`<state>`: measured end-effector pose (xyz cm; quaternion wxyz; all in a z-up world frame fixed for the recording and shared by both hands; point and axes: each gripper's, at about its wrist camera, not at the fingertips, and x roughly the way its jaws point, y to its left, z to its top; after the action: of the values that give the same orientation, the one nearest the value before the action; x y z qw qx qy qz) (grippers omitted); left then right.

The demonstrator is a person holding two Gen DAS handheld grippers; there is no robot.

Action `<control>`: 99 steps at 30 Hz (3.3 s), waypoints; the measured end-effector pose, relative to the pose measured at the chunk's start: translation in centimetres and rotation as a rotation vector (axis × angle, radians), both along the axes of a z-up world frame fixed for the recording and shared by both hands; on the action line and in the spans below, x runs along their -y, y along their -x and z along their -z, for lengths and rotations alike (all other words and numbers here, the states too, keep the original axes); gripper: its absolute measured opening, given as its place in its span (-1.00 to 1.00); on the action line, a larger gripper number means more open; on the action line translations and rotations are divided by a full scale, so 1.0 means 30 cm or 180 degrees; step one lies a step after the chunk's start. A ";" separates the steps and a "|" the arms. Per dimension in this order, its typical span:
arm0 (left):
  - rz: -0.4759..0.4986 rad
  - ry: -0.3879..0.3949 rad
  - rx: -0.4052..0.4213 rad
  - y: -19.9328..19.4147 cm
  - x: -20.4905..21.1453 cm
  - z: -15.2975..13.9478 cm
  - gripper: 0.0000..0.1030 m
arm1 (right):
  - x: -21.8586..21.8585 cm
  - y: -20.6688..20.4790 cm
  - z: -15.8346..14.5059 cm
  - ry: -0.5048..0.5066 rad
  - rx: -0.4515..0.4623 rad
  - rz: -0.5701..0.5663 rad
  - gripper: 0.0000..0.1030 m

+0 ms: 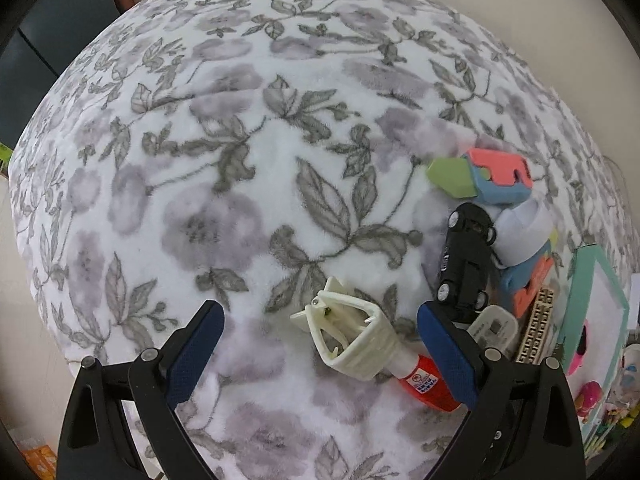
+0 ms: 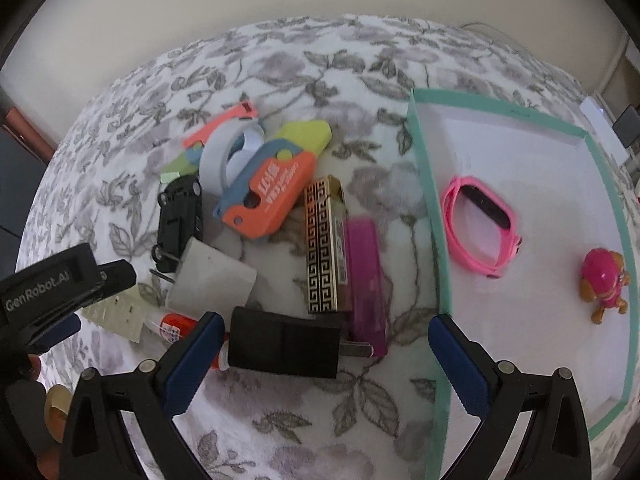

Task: Organize rigid objects
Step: 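Grasp the cream plastic holder with the left tool while the right tool grasps the black charger, then carry the cream holder and black charger into the tray and open both tools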

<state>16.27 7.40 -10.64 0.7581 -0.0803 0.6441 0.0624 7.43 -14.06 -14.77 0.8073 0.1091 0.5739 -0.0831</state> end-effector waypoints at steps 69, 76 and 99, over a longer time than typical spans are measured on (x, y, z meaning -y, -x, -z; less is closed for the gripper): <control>-0.0342 0.0124 0.0223 0.001 -0.046 -0.068 -0.26 | 0.030 0.014 -0.002 -0.0278 -0.0053 0.0037 0.34; -0.0338 0.0082 0.0332 0.009 -0.051 -0.131 -0.26 | 0.029 0.020 -0.004 -0.0243 -0.0050 0.0030 0.34; 0.0118 0.0075 0.0943 0.062 0.135 -0.362 -0.26 | 0.224 0.110 -0.376 0.0200 0.0983 0.0584 0.34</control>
<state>14.41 3.36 0.22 0.8449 -0.0856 0.5272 0.0283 4.11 -20.79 -3.48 0.8779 0.1472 0.4280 -0.1566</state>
